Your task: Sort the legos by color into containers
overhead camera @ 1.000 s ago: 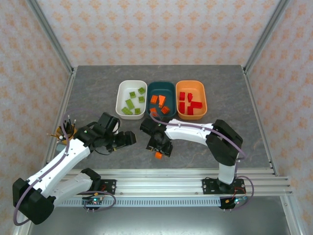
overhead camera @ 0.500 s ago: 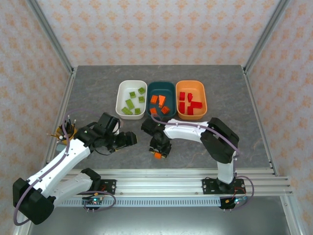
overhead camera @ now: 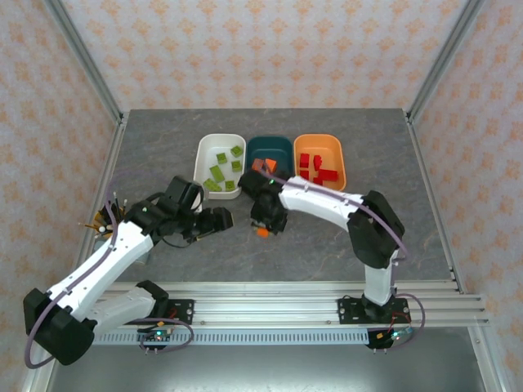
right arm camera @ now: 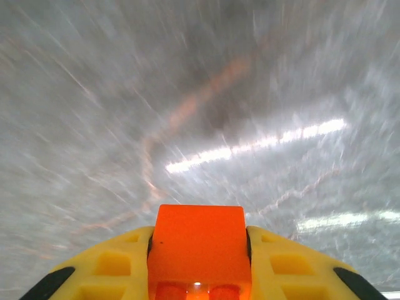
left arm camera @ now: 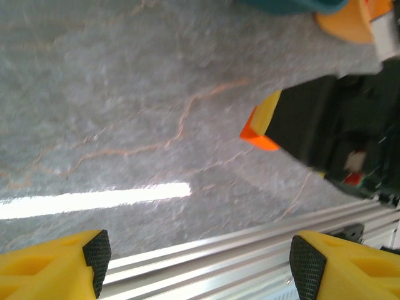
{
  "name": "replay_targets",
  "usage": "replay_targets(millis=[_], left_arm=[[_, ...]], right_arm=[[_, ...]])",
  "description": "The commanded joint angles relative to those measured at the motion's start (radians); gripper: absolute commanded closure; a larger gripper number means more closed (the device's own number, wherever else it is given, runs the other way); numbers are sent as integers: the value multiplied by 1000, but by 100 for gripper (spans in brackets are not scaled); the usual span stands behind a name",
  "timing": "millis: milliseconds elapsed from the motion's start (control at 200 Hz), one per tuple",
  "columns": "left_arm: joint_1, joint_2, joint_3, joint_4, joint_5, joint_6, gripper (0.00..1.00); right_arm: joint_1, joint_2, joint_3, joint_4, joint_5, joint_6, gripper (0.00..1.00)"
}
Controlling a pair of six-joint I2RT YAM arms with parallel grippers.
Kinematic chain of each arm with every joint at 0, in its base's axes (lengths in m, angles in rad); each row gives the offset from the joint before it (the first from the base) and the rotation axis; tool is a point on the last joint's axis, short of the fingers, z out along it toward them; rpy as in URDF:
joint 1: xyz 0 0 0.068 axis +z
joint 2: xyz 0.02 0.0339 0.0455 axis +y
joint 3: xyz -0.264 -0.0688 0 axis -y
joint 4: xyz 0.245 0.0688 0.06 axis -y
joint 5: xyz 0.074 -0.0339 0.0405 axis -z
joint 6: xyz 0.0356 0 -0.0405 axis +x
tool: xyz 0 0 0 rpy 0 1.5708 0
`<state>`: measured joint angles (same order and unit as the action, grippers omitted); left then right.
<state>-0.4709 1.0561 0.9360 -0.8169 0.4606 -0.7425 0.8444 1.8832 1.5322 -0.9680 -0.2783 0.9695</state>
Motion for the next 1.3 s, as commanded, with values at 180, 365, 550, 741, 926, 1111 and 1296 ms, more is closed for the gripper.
replay_targets(millis=[180,365,550,741,926,1111,1296], left_arm=[[56,230,229,48,-118,-72,22],[78,380,368,92,-180,-77,22],[78,503,478,103,-214,-69,23],[78,542,488,118,-222,-67,23],[71,526,441,116,-244,-49,24],[67,491,398,110,-253,-46,24],[66,446,371,97,-266,-48,23]], right_arm=[[-233,201,490,-263,124,-348,75],[-304,446,883,-353,250,-466,74],[-332,581,1008,-333,343,-510,74],[-337,623,980,-248,274,-536,73],[-337,642,977,-256,254,-520,72],[-337,645,947,-252,251,-501,62],[-335,644,969,-270,236,-497,45]])
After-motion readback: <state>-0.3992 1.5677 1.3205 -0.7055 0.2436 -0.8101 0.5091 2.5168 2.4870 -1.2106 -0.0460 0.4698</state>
